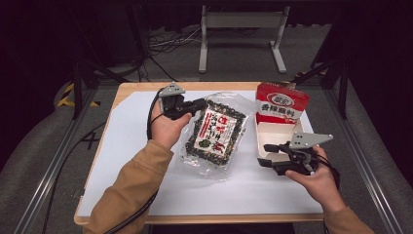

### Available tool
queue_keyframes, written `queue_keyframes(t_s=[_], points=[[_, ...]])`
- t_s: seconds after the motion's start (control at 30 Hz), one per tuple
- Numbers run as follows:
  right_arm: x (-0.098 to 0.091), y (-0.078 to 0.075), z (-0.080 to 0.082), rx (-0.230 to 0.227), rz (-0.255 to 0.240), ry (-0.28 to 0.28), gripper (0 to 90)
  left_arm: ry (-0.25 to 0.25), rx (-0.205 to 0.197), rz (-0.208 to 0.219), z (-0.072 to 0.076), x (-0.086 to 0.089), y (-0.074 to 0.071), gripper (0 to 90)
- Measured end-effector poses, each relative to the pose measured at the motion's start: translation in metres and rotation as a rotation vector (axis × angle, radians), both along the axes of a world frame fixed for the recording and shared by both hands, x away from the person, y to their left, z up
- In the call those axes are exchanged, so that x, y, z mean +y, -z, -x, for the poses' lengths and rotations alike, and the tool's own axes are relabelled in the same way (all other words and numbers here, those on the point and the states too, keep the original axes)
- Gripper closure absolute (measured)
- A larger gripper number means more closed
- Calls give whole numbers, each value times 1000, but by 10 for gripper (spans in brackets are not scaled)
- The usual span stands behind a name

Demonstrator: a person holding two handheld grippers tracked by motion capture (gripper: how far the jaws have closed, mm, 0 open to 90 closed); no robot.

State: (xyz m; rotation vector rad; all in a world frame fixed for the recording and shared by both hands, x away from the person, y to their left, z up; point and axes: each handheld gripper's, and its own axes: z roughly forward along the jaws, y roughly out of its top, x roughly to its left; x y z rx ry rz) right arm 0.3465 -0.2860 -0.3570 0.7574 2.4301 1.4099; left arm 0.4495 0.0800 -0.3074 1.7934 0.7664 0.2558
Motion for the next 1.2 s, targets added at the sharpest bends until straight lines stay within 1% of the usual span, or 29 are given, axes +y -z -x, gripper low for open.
queue_keyframes(t_s=[0.03,0.07,0.1,0.13,0.2,0.23,0.27,0.3,0.33,0.37,0.4,0.5,0.57,0.6,0.63,0.73,0.87,0.9,0.97,1.0,1.03,1.13,1.2], points=[[2,1,-2,18,-7,6,416,1,-8,7,3,0,-2,849],[4,3,-4,32,-9,12,409,8,-23,6,10,1,-6,849],[6,4,-5,43,-13,20,403,11,-38,8,13,2,-7,849],[8,6,-7,51,-16,29,399,16,-38,10,16,2,-9,850],[13,8,-11,75,-33,37,389,20,-53,12,22,3,-11,850],[13,8,-11,75,-33,37,389,20,-53,12,22,3,-11,850],[14,8,-13,84,-42,39,384,23,-60,18,27,3,-13,850],[18,9,-16,95,-55,49,372,29,-72,14,30,4,-15,850],[20,10,-19,102,-62,51,366,33,-71,17,33,4,-16,850],[23,10,-21,108,-73,51,361,35,-84,21,37,5,-17,850],[25,10,-23,115,-82,47,358,41,-95,14,40,5,-19,850],[34,11,-29,126,-101,27,349,55,-103,21,50,5,-22,850],[39,12,-31,127,-107,14,345,66,-113,30,56,6,-24,849],[39,12,-31,127,-107,14,345,66,-113,30,56,6,-24,849],[42,12,-33,126,-111,6,345,70,-119,42,60,6,-25,849],[49,10,-35,125,-142,-21,339,77,-129,46,65,6,-25,849],[55,8,-35,120,-190,-58,344,87,-122,63,68,8,-24,848],[55,7,-35,123,-204,-67,348,85,-126,73,68,8,-23,847],[57,6,-35,125,-236,-82,368,94,-117,80,69,6,-21,847],[58,5,-35,123,-254,-92,381,98,-122,78,70,5,-20,847],[58,5,-35,126,-261,-95,388,100,-123,73,70,5,-20,846],[56,3,-36,131,-271,-122,491,98,-131,73,70,5,-19,844],[53,2,-36,131,-273,-140,586,98,-128,69,70,6,-18,842]])
